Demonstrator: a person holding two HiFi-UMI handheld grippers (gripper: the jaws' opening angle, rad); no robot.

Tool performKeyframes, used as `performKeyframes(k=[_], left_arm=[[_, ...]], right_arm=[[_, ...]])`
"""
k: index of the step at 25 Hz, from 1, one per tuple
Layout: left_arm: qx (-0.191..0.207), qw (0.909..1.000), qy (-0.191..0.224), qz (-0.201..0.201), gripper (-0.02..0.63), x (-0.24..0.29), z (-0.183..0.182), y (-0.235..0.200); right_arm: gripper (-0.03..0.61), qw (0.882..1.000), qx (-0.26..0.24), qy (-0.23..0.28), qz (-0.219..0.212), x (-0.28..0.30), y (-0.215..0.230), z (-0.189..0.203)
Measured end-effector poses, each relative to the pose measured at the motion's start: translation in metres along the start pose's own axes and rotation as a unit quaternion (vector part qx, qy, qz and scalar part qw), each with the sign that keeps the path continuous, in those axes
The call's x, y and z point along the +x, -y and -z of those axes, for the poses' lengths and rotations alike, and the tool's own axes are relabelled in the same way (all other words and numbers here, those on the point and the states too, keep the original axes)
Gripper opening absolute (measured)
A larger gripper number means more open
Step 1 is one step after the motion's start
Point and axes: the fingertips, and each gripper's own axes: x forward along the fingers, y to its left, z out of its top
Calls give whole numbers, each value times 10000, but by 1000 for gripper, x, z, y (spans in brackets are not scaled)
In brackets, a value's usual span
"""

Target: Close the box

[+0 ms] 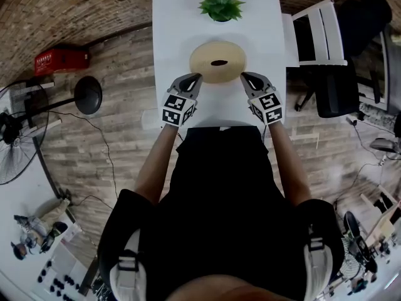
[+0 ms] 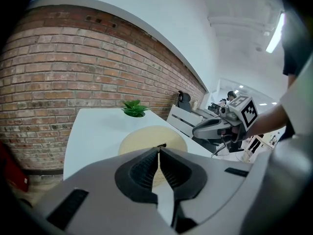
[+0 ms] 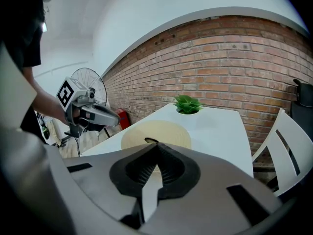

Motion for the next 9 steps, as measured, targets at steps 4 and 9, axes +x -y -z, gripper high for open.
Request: performKeyframes(k=[4, 9], left_arm=[[-25, 10000, -17, 0, 29, 1, 0, -3], [-36, 10000, 12, 1, 29, 3, 0, -7]], right_arm=[[-3, 10000, -43, -21, 44, 3, 4, 3], [-2, 9999, -27, -100, -38, 6, -1, -2]])
